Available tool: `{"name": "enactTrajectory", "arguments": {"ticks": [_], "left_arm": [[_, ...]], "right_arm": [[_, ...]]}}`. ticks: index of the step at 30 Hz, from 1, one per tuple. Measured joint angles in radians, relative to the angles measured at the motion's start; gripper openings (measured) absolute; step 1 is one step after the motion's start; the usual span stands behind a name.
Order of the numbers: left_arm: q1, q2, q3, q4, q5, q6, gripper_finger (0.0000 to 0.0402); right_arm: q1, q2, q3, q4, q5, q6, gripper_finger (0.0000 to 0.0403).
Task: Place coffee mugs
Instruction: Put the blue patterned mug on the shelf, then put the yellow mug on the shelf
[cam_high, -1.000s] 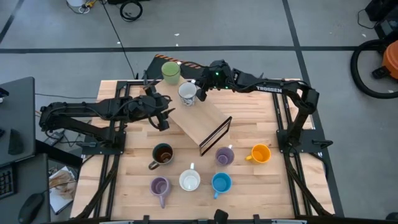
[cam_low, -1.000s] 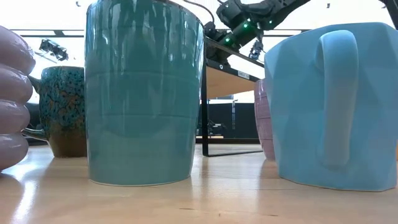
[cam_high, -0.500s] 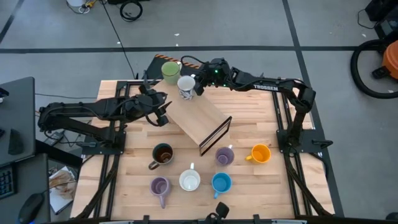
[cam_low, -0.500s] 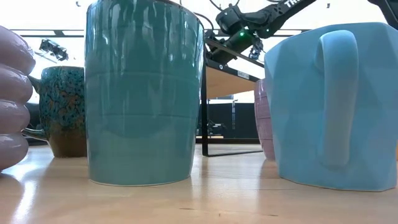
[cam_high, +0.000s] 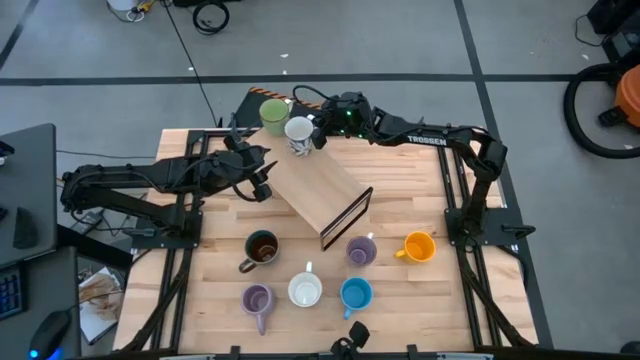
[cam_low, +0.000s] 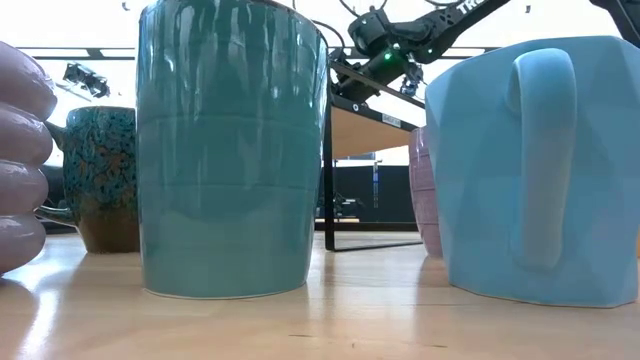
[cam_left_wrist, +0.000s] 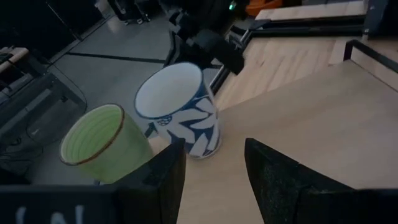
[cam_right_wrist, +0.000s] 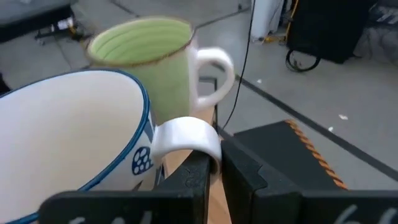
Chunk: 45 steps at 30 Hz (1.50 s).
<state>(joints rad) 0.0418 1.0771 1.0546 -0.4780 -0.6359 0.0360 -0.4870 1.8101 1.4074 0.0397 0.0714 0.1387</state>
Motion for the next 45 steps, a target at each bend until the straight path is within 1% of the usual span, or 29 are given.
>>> {"name": "enactTrajectory", "arguments": {"ticks": [3, 13, 17, 23, 28, 35, 39, 43, 45], "left_arm": [[0.000, 0.000, 0.000, 0.002, 0.000, 0.000, 0.0172], [-0.002, 0.000, 0.000, -0.003, 0.004, 0.002, 0.0172], [-0.002, 0.000, 0.000, -0.005, 0.004, 0.002, 0.0172], [-0.002, 0.000, 0.000, -0.006, 0.004, 0.002, 0.0172], [-0.002, 0.000, 0.000, -0.007, 0.004, 0.001, 0.0172], [-0.002, 0.000, 0.000, -0.024, 0.004, 0.001, 0.0172], [-0.002, 0.000, 0.000, -0.032, 0.004, -0.002, 0.0172], [-0.002, 0.000, 0.000, -0.053, 0.009, -0.025, 0.0172], [-0.002, 0.000, 0.000, -0.063, 0.034, -0.026, 0.0172]], "right_arm": [[-0.002, 0.020, -0.001, 0.015, 0.016, 0.027, 0.0039], [-0.003, 0.035, 0.002, 0.028, -0.014, 0.025, 0.0039], [-0.002, 0.035, 0.002, 0.028, -0.019, 0.023, 0.0046], [0.002, 0.039, 0.000, 0.027, -0.071, 0.013, 0.0071], [0.002, 0.039, 0.000, 0.022, -0.073, 0.011, 0.0098], [0.002, 0.032, 0.000, -0.029, -0.074, -0.035, 0.0137], [0.002, 0.032, 0.000, -0.051, -0.092, -0.053, 0.0156], [0.004, 0.013, 0.000, -0.111, -0.097, -0.067, 0.0166], [0.007, -0.012, 0.000, -0.172, -0.098, -0.092, 0.0169]]}}
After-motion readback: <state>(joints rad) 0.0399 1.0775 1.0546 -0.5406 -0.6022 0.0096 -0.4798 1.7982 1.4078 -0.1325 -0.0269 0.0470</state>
